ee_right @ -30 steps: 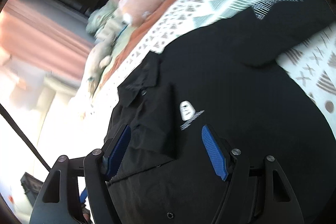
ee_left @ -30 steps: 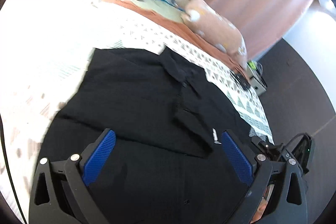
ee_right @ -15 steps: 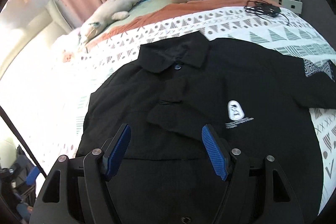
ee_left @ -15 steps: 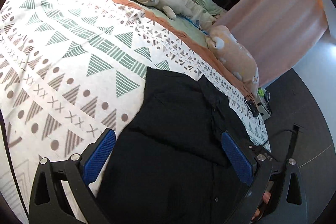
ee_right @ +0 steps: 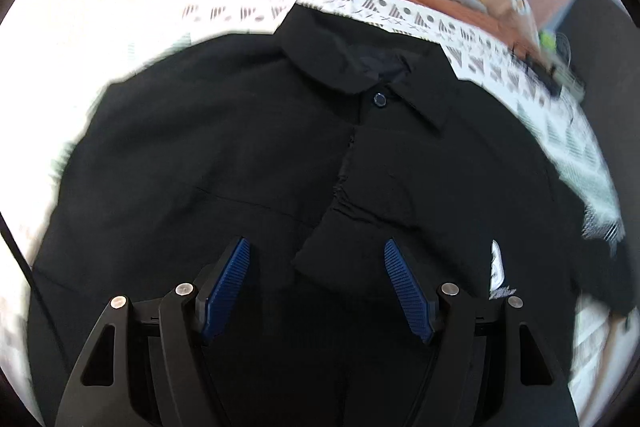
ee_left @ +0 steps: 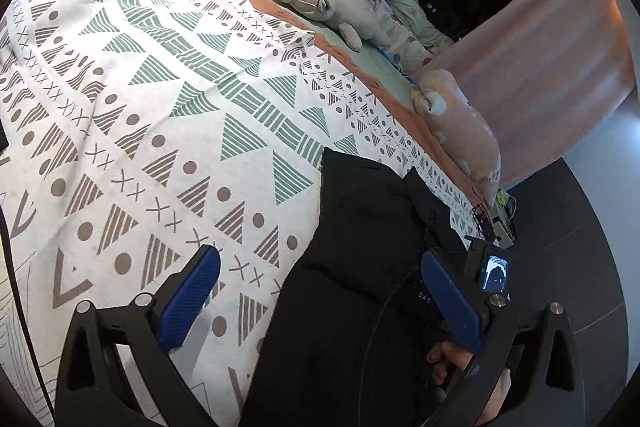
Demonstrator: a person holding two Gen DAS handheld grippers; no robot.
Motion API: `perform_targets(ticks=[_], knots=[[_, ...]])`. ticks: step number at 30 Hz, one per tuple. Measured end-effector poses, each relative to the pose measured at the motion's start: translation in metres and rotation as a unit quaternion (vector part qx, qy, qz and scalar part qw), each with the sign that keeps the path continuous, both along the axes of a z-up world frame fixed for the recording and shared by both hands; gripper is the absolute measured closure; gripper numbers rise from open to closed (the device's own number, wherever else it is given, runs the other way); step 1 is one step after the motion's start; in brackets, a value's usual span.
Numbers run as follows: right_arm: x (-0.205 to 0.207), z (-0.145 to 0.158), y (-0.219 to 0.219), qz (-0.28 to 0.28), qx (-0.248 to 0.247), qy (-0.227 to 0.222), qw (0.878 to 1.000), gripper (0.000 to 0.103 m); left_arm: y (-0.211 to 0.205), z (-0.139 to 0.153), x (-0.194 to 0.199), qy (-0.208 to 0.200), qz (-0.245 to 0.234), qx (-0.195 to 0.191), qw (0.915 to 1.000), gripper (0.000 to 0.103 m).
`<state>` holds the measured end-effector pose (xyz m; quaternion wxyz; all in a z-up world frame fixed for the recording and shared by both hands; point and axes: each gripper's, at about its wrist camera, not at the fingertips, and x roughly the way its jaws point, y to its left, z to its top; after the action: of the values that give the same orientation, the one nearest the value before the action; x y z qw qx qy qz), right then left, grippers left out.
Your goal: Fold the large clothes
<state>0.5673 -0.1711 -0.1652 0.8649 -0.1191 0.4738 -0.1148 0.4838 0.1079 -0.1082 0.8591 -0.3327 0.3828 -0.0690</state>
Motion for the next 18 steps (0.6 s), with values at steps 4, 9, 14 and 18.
perform_targets(ticks=[4, 9, 14, 18], knots=[[0.005, -0.008, -0.008, -0.015, -0.033, 0.011, 0.999, 0.034, 0.006, 0.001, -0.004, -0.003, 0.005, -0.010, 0.9999, 0.000], [-0.003, 0.007, -0.034, -0.032, -0.077, 0.013, 0.996, 0.034, -0.003, 0.002, -0.005, -0.002, -0.010, -0.004, 0.9999, 0.000], [-0.023, 0.034, -0.073, -0.070, -0.087, -0.006, 0.994, 0.034, -0.009, 0.002, -0.002, -0.003, -0.012, -0.012, 0.9998, 0.000], [-0.037, 0.053, -0.111, -0.106, -0.091, -0.013, 0.990, 0.034, -0.020, 0.001, 0.002, -0.001, -0.016, -0.019, 0.9997, 0.000]])
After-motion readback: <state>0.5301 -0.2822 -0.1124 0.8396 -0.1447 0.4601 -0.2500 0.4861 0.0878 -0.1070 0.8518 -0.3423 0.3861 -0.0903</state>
